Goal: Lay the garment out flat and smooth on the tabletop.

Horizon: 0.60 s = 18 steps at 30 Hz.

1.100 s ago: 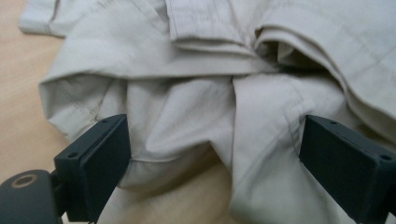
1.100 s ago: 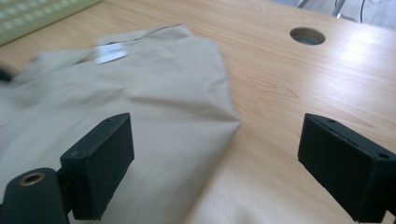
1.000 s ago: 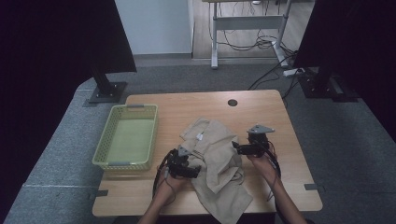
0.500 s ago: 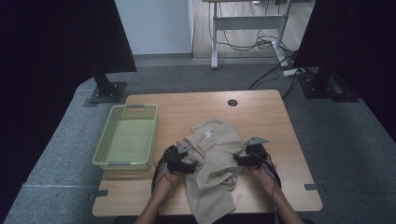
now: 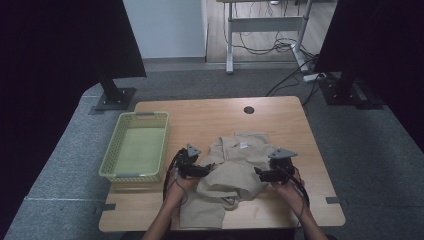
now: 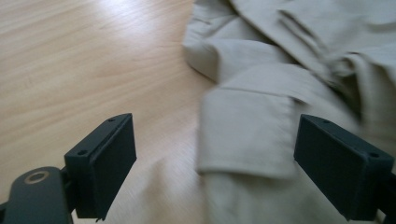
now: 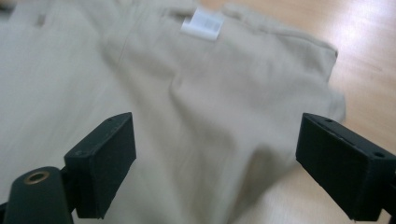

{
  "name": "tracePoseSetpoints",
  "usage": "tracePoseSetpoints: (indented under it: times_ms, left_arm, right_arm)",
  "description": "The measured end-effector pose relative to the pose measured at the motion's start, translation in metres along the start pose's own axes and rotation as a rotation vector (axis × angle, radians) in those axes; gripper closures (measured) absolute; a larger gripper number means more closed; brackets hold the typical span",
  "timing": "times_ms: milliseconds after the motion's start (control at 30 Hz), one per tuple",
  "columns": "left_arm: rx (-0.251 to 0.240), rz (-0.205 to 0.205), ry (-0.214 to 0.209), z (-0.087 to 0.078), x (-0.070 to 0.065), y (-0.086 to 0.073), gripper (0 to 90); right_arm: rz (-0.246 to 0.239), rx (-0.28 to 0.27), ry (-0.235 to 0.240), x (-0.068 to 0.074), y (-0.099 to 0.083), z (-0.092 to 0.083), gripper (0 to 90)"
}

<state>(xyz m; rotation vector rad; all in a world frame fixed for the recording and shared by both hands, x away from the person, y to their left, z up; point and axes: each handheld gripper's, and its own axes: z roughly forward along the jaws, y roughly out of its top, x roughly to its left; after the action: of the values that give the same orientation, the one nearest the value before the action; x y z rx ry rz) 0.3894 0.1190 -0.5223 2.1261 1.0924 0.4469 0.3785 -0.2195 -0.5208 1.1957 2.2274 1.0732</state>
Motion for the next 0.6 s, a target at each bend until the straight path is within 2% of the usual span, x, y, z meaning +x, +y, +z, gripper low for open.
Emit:
tracePoseSetpoints:
  times_ms: [67,100,133,200,267,333,367,400,433,467,500,533,600]
  left_arm:
    - [0.024,-0.001,-0.011,0.000,-0.003,-0.008,13.2]
    - [0.040,0.002,-0.006,0.001,-0.004,-0.012,13.3]
    - [0.040,0.002,-0.006,0.001,-0.004,-0.012,13.6]
    - [0.074,0.019,0.016,0.007,-0.004,-0.019,13.6]
    - [0.062,-0.006,0.012,0.009,0.000,-0.022,14.2]
    - [0.063,0.001,0.022,0.009,0.001,-0.021,14.7]
    - [0.061,0.030,0.054,0.011,0.006,-0.016,14.6]
    - [0.061,0.030,0.054,0.011,0.006,-0.016,14.7]
    - [0.054,0.035,0.058,0.015,0.010,-0.014,14.7]
    - [0.054,0.035,0.058,0.015,0.010,-0.014,14.8]
    - [0.048,0.036,0.057,0.019,0.014,-0.010,14.8]
    - [0.048,0.036,0.057,0.019,0.014,-0.010,14.8]
    - [0.055,0.039,0.054,0.026,0.019,-0.003,14.9]
  right_arm:
    - [0.022,-0.002,0.032,-0.008,0.003,0.012,11.3]
    - [0.015,0.007,0.050,-0.010,0.003,0.019,12.1]
    - [0.015,0.007,0.050,-0.010,0.003,0.019,12.1]
    - [-0.017,0.043,0.051,-0.010,0.001,0.033,12.6]
    - [-0.045,0.083,0.060,-0.007,-0.004,0.041,14.7]
    - [-0.044,0.081,0.070,-0.005,-0.008,0.043,13.6]
    - [-0.026,0.092,0.055,-0.002,-0.013,0.034,15.7]
    - [-0.026,0.092,0.055,-0.002,-0.013,0.034,15.7]
    - [-0.023,0.105,0.052,0.003,-0.019,0.024,15.6]
    - [-0.023,0.105,0.052,0.003,-0.019,0.024,15.6]
    - [-0.020,0.120,0.048,0.010,-0.026,0.013,15.4]
    - [-0.020,0.120,0.048,0.010,-0.026,0.013,15.4]
    - [-0.022,0.148,0.055,0.024,-0.036,-0.002,14.4]
